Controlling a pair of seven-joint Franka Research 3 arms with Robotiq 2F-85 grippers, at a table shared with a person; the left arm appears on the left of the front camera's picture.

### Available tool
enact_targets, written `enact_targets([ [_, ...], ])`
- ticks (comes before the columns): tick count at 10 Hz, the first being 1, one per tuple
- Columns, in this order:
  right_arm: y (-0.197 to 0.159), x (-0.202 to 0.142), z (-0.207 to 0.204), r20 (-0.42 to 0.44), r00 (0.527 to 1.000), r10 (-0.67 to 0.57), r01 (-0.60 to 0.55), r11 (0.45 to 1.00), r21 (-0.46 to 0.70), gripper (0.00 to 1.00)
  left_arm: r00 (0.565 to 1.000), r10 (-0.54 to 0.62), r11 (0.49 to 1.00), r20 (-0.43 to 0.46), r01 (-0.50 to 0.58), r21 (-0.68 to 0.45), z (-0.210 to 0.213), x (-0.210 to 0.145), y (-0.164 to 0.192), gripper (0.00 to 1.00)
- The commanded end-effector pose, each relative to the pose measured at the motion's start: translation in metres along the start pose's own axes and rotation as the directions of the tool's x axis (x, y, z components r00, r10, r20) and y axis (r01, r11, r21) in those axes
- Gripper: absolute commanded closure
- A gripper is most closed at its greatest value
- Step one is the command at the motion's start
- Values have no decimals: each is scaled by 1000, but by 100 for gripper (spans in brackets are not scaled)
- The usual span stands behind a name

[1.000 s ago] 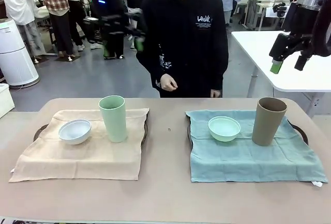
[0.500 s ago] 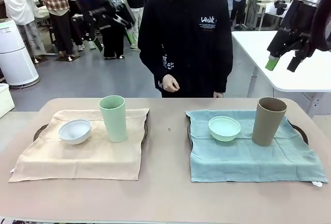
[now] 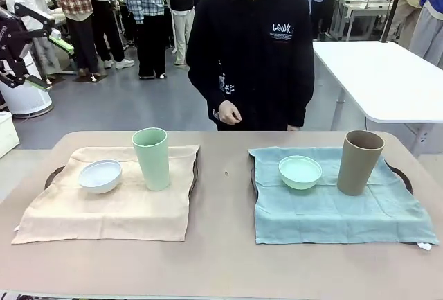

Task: Set up a tray with a mat and arrange the tableware.
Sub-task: Place the Picnic Bowl and Reusable plastic cup back onto the Handle tray in front of the human's position.

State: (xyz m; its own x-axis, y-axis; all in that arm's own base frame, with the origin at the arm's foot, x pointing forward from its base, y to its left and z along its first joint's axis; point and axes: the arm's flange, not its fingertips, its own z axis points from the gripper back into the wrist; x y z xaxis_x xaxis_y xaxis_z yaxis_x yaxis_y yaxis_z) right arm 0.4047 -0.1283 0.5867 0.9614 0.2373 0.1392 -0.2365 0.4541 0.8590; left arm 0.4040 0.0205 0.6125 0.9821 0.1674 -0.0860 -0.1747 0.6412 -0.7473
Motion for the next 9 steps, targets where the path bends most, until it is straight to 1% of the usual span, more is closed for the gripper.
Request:
enact_targets([
  [1,31,29,-31,-34,999,26,-32,984,-177,0,998,-64,997,30,62,50,-9,9,-52,0],
  [2,31,29,-31,-34,999,26,-32,984,-177,0,998,-64,997,30,62,50,-9,9,-52,0],
  [3,11,12,-10,-12,1000,18,-18,999,-49,0,1000,-29,999,4,28,19,-4,1,-18,0],
  [4,-15,4,18,46,999,-3,-4,989,150,0,1000,2,976,-20,-6,-217,31,8,25,0],
  [5,-43,-14,43,93,995,-25,-2,961,278,0,997,43,946,-60,-60,-318,53,5,83,0],
  [6,-65,-27,57,137,990,-46,-14,912,411,0,989,92,927,-117,-128,-353,58,5,125,0],
  [7,-86,-39,67,193,976,-105,7,893,450,0,987,122,883,-108,-157,-442,63,1,162,0],
  [8,-101,-53,74,218,967,-136,14,875,483,0,985,142,851,-95,-171,-498,69,-8,188,0],
  [9,-111,-65,74,225,963,-149,23,877,480,0,989,136,825,-58,-145,-546,81,-17,200,0],
])
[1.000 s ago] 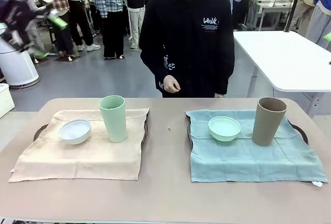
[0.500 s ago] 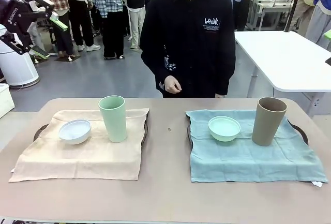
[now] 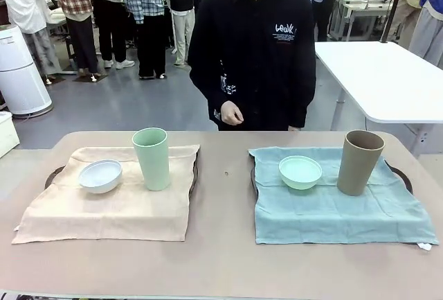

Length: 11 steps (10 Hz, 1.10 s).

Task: Set up a tray with a mat and arrange the tableware.
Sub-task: Place the Picnic Bowl and Reusable plastic cup back onto the Handle tray in front of the human's position.

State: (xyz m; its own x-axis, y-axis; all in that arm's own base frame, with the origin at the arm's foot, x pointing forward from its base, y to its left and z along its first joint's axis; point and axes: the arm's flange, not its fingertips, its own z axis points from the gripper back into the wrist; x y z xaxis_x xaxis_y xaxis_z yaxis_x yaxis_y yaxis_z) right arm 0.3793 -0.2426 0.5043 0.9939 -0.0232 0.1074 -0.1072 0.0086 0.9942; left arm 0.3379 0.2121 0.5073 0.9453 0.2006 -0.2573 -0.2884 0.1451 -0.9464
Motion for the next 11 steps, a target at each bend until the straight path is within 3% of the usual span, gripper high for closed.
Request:
enact_targets([
  [1,7,-5,13,-5,1000,-7,8,999,46,0,994,-76,988,77,85,-128,4,-8,-12,0],
  [2,-2,-6,1,-39,999,-31,33,998,54,0,984,-110,974,140,135,-181,0,-18,-16,0],
  [3,-8,-3,1,10,1000,-15,15,1000,16,0,999,-12,998,34,14,-62,12,-2,4,0],
  [11,-8,-3,1,10,1000,-15,15,1000,16,0,999,-12,998,34,14,-62,12,-2,4,0],
])
